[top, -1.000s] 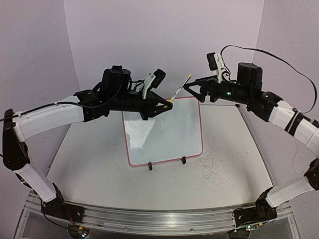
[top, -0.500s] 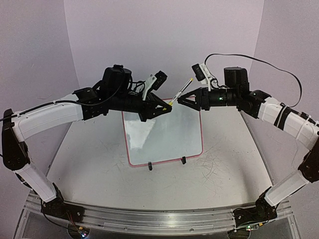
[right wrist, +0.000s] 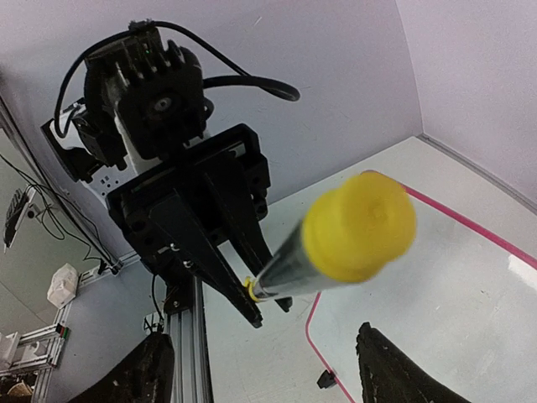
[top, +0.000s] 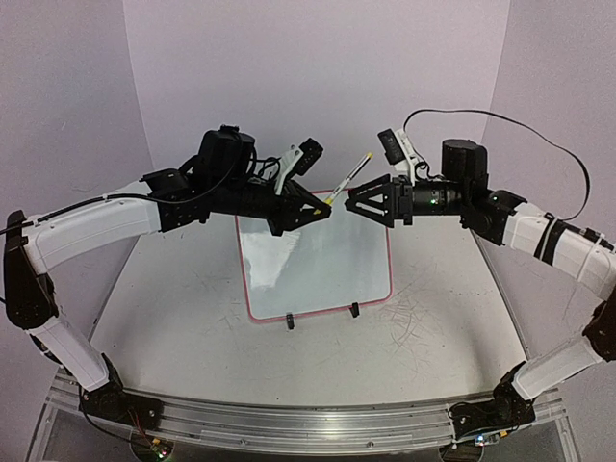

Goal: Write a sentence on the whiteboard
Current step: Open the pen cap from the whiteboard marker.

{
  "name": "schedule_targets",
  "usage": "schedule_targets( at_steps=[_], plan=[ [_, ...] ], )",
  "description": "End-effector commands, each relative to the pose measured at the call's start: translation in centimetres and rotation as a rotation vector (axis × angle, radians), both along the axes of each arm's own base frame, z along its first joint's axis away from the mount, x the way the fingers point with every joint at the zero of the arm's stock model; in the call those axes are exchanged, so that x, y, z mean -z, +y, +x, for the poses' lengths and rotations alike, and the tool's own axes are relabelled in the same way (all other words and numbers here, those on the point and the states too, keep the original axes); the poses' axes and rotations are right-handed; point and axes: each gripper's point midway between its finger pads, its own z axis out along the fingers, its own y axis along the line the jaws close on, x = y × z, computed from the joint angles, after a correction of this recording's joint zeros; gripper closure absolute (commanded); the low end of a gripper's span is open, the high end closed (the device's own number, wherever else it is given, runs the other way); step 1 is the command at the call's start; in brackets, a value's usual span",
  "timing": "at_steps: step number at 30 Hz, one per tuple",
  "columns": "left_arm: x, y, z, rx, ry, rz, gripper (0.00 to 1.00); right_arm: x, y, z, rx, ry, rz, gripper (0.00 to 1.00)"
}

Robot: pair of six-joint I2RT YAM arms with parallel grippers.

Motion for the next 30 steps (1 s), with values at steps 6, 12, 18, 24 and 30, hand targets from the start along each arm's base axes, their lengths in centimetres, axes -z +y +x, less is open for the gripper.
schedule_targets(
  at_steps=[6, 12, 18, 24, 30],
  plan=[
    [-1.9, -0.4, -1.1, 0.074, -0.032, -0.034, 1.00, -3.2, 0.9, -0.7, -0.087, -0.055, 0.079, 0.34],
    [-1.5, -0.7, -1.5, 0.102, -0.007, -0.035, 1.00, -3.5, 1.9, -1.1, -0.127, -0.067, 0.104, 0.44],
    [-0.9, -0.7, -1.7, 0.117, 0.004, -0.017, 1.00, -3.1, 2.3, -1.5, -0.173, -0.049, 0.108, 0.45],
    [-0.5, -0.8, -1.8, 0.125, 0.016, -0.007, 1.00, -2.3, 2.6, -1.9, -0.213, -0.032, 0.101, 0.50],
    [-0.6, -0.7, -1.9, 0.126, 0.019, -0.002, 1.00, -1.7, 2.7, -1.8, -0.212, -0.033, 0.087, 0.58]
  ],
)
